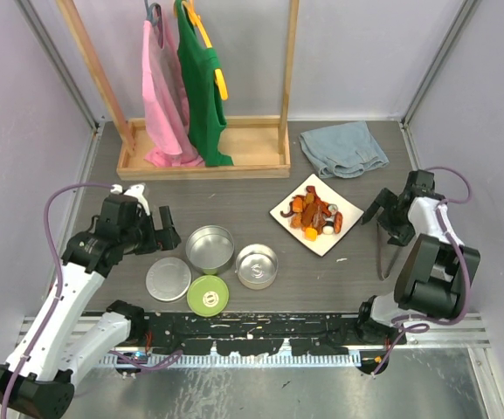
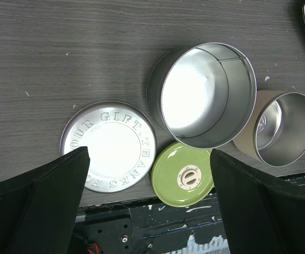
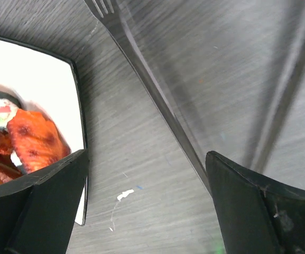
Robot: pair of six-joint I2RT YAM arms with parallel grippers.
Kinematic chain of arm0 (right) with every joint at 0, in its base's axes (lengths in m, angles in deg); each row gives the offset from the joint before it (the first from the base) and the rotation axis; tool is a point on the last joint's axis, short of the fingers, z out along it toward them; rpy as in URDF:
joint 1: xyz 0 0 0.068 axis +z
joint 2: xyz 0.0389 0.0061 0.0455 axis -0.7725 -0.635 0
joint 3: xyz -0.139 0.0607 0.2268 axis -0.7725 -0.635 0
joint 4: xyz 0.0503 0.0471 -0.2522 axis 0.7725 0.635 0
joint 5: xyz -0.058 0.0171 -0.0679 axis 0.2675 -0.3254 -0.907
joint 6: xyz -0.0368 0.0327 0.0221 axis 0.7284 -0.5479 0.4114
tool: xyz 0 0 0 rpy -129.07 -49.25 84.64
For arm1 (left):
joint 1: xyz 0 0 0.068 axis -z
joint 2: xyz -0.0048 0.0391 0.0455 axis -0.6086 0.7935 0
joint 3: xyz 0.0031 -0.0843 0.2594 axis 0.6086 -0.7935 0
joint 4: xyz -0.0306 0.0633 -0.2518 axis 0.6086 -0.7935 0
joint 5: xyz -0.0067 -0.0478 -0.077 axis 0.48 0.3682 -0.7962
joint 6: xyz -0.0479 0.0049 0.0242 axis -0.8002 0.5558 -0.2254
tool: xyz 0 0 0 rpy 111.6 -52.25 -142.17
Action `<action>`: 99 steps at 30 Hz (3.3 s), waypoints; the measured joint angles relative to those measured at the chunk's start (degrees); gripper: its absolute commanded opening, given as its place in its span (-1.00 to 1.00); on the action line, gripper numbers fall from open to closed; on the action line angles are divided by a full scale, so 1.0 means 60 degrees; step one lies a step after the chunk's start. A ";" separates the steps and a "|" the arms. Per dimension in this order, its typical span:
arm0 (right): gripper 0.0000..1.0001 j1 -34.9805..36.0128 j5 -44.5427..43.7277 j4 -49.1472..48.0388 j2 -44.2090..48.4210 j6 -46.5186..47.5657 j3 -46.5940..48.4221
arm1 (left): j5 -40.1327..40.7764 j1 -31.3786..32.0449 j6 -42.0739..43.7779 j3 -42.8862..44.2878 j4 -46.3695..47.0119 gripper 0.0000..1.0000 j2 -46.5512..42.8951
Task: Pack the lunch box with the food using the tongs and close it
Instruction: Pick up the clamp at the center of the board.
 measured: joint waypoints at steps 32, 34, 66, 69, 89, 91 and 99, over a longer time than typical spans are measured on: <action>0.91 -0.0262 -0.0324 -0.0087 0.0743 -0.0455 -0.0925 | 0.0437 -0.0018 0.0007 -0.0226 0.0011 0.96 -0.0550; 0.87 -0.0262 -0.0550 0.0051 0.0834 -0.0444 -0.0922 | 0.0437 -0.0018 0.0007 -0.0244 0.0007 0.96 -0.0535; 0.83 0.1107 -0.1479 0.1716 -0.3184 0.0437 0.2149 | 0.0554 -0.0018 0.0000 -0.0262 0.0015 0.96 -0.0546; 0.76 0.1093 -0.1424 0.1883 -0.3362 0.0444 0.2331 | 0.0554 -0.0018 0.0000 -0.0262 0.0015 0.96 -0.0546; 0.69 0.0929 -0.1351 0.1971 -0.3486 0.0146 0.2488 | 0.0554 -0.0018 0.0000 -0.0262 0.0015 0.96 -0.0543; 0.71 0.0929 -0.1388 0.1876 -0.3410 0.0058 0.2404 | 0.0554 -0.0018 0.0000 -0.0262 0.0015 0.96 -0.0543; 0.52 0.0929 -0.1395 0.1792 -0.3388 0.0007 0.2361 | 0.0576 -0.0018 0.0000 -0.0262 0.0015 0.96 -0.0495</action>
